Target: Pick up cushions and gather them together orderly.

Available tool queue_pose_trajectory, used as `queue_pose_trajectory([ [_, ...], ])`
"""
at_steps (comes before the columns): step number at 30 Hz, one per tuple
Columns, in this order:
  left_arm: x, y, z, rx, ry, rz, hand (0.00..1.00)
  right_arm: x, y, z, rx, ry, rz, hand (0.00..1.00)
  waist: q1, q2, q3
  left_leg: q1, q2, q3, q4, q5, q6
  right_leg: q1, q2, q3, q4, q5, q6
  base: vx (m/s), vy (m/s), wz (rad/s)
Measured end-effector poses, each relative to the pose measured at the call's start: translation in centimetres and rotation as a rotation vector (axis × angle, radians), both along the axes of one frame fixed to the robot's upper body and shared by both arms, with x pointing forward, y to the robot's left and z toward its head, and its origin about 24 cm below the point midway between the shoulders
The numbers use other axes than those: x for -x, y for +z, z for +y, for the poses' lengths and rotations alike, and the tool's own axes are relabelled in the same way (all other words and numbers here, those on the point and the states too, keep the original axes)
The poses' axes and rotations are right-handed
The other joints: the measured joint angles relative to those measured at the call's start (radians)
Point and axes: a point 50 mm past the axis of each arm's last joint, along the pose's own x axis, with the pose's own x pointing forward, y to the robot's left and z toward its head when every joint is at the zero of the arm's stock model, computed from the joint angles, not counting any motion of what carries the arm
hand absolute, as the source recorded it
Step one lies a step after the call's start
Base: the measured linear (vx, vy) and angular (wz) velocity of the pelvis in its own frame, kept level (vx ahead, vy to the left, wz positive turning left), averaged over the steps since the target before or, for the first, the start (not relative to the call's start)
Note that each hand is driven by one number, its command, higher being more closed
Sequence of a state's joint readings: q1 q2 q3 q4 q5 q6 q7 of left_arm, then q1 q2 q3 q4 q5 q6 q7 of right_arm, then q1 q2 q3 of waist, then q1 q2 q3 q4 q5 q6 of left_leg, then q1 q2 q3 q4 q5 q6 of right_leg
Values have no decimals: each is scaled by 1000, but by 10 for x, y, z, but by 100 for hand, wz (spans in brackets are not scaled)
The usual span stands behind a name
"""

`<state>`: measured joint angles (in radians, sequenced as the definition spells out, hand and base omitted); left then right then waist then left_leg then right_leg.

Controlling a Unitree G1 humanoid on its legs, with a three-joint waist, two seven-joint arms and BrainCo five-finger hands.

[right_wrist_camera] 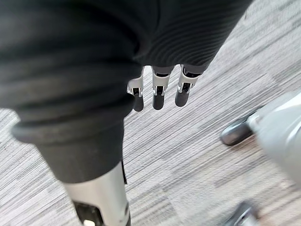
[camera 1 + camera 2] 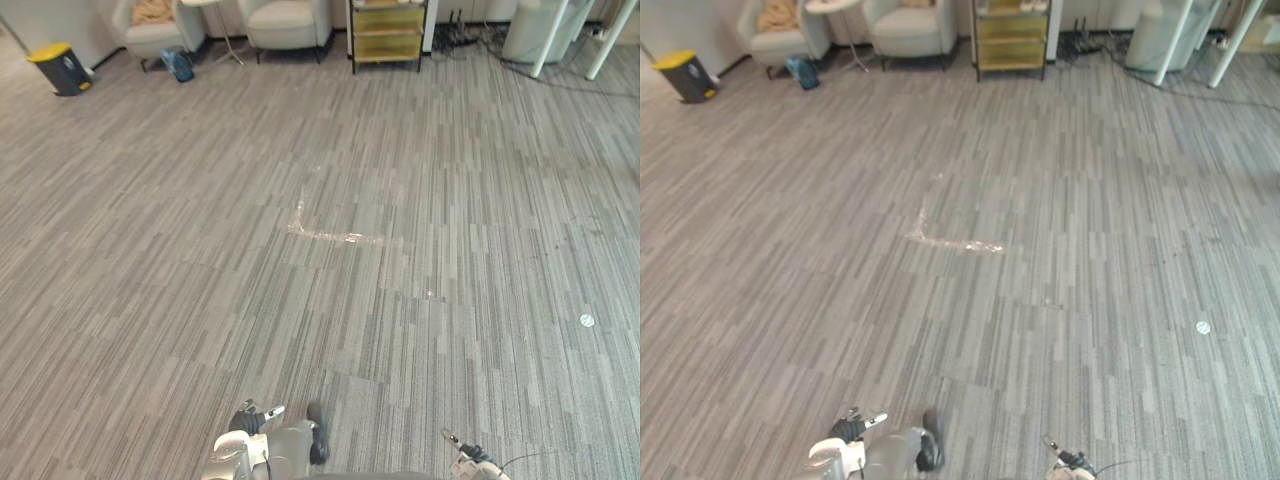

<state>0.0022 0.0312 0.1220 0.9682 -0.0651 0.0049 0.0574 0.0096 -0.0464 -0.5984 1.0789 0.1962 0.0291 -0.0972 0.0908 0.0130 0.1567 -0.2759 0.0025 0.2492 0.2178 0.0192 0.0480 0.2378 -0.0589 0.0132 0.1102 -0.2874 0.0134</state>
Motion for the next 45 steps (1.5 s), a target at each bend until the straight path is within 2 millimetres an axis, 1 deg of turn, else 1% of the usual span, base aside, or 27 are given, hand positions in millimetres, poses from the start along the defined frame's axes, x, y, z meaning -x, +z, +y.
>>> queue_pose_trajectory([
  [1, 2, -1, 1, 1, 9, 7, 0, 2, -1, 2, -9, 3, 4, 0, -2, -14, -6, 21, -5, 7, 16, -34, 30, -39, -7, 48, 119, 20, 36, 861, 162, -12],
  [2, 3, -1, 5, -5, 14, 10, 0, 4, -2, 5, -18, 3, 7, 0, -1, -28, -6, 53, -14, 11, 12, -46, 22, -63, -7, 65, 220, 39, 70, 657, 160, -15],
  [4, 6, -3, 8, -15, 7, 29, 0, 8, -4, 8, -31, 9, 18, 0, -6, -37, -6, 170, -12, 2, -10, -117, 11, -194, 14, 108, 596, 176, 268, 696, 118, -12],
  [5, 10, -4, 10, -18, 7, 51, 0, 7, -4, 10, -32, 35, 16, 0, -16, -42, 0, 274, -22, -15, -43, -158, -5, -298, -20, 65, 859, 189, 255, 606, 42, -7],
  [6, 11, -5, 9, -15, 7, 54, 0, 7, -4, 10, -27, 47, 13, 0, -22, -38, 5, 316, -25, -18, -58, -164, -3, -329, -43, 31, 921, 174, 238, 680, 22, 2],
  [7, 13, -6, 4, -1, 7, 62, 0, 7, -2, 9, -12, 69, 12, 0, -34, -16, 12, 410, -17, -25, -100, -168, 3, -391, -74, -39, 969, 114, 152, 426, -7, 3],
  [9, 14, -8, -4, 15, -2, 70, 0, 8, -1, 4, 9, 74, 6, 0, -45, 17, 21, 507, 8, -30, -144, -168, 3, -453, -82, -115, 882, 39, 82, 522, -73, 13],
  [12, 8, -7, -8, 19, -19, 59, 0, 11, -1, 2, 12, 88, 16, 0, -60, 14, 30, 566, 41, -87, -144, -193, 19, -565, -72, -129, 524, 63, 79, 483, -221, 64],
  [13, 9, -7, -7, 17, -20, 59, 0, 17, -3, 4, 3, 81, 33, 0, -72, 0, 26, 576, 43, -118, -146, -224, -14, -569, -64, -82, 335, 135, 96, 572, -370, 102],
  [14, 12, -8, -5, 13, -16, 67, 0, 29, -5, 3, -4, 61, 63, 0, -87, -23, 27, 615, 42, -162, -152, -268, -63, -562, -66, -50, 265, 287, 62, 678, -436, 75],
  [16, 18, -11, -14, 48, 8, 89, 0, 25, -4, -5, 7, 46, 59, 0, -65, 41, 22, 622, 96, -180, -97, -278, -69, -571, -22, -63, 352, 186, 33, 516, -323, 3],
  [17, 20, -12, -15, 54, 21, 95, 0, 23, -3, -4, 8, 46, 53, 0, -67, 49, 20, 605, 108, -183, -36, -268, -85, -559, -16, -73, 366, 161, 23, 474, -285, 13],
  [18, 21, -12, -15, 61, 38, 94, 0, 25, -4, -2, 3, 44, 56, 0, -78, 55, 17, 547, 127, -205, 111, -245, -125, -520, -20, -103, 369, 122, 15, 478, -291, 61],
  [20, 15, -9, -15, 70, 66, 59, 0, 30, -4, -1, 6, 33, 59, 0, -87, 58, 21, 396, 165, -230, 462, -102, -236, -422, -27, -146, 347, 82, -10, 466, -270, 69],
  [21, 13, -7, -14, 74, 82, 41, 0, 30, -3, -2, 16, 48, 54, 0, -78, 63, 21, 312, 201, -202, 637, -51, -223, -357, -19, -162, 315, 60, -24, 433, -182, 29],
  [24, 5, -2, -11, 66, 62, 1, 0, 24, -3, 1, 13, 67, 45, 0, -55, 45, 21, 153, 231, -51, 763, -149, -135, -201, -21, -181, 185, 51, -37, 376, -113, 3],
  [28, -1, 1, -13, 63, 42, -25, 0, 18, -3, 5, 5, 63, 32, 0, -31, 32, 21, 59, 163, 81, 402, -204, -107, -56, -46, -204, 55, 58, -17, 515, 9, 4],
  [30, -1, 1, -15, 63, 34, -26, 0, 16, -1, -1, 17, 39, 24, 0, -27, 42, 14, 56, 83, 39, 28, -110, -138, -8, -40, -195, 13, 29, 20, 490, 158, -17],
  [31, -2, 1, -11, 53, 30, -27, 0, 10, -2, 6, 2, 56, 18, 0, -12, 28, 13, 55, 69, 21, 48, -30, -75, 17, -50, -175, 3, 4, 30, 519, 191, -37],
  [34, -2, 0, -6, 38, 19, -12, 0, 11, -5, 20, -31, 70, 18, 0, -29, -40, -15, 93, 5, 26, 50, -101, -15, -38, -115, -100, 197, 4, 23, 528, 142, 1],
  [37, -2, 0, -2, 23, -5, 3, 0, 16, -7, 25, -42, 88, 34, 0, -28, -59, -8, 225, -18, 45, 45, -178, -19, -256, -137, 32, 765, 146, 249, 557, 157, -2],
  [38, 0, -2, -5, 27, -14, 20, 0, 13, -5, 23, -27, 98, 18, 0, -40, -47, 0, 318, -21, 47, 19, -187, -24, -322, -160, -6, 912, 149, 242, 597, 128, -8],
  [40, 3, -4, -10, 33, -39, 33, 0, 9, -2, 17, -6, 117, 4, 0, -37, -25, 6, 405, -14, 47, -37, -186, -24, -368, -176, -77, 939, 120, 196, 422, 53, -6],
  [41, 3, -4, -14, 36, -58, 36, 0, 8, -1, 16, -1, 115, -3, 0, -42, -19, 9, 482, -5, 45, -82, -186, -24, -402, -184, -148, 885, 75, 145, 399, 1, 6],
  [43, 5, -6, -15, 38, -61, 49, 0, 8, -1, 15, -5, 105, -5, 0, -42, -20, 10, 523, 10, 41, -108, -189, -28, -426, -172, -227, 682, 52, 103, 342, -83, 22],
  [44, 5, -6, -15, 35, -67, 48, 0, 9, -2, 15, -8, 102, -2, 0, -42, -22, 9, 527, 15, 39, -104, -194, -36, -425, -151, -238, 533, 73, 87, 365, -161, 41],
  [45, 5, -6, -13, 25, -85, 49, 0, 12, -3, 16, -15, 96, 8, 0, -46, -31, 10, 531, 15, 7, -99, -207, -55, -422, -124, -227, 318, 150, 54, 400, -218, 60],
])
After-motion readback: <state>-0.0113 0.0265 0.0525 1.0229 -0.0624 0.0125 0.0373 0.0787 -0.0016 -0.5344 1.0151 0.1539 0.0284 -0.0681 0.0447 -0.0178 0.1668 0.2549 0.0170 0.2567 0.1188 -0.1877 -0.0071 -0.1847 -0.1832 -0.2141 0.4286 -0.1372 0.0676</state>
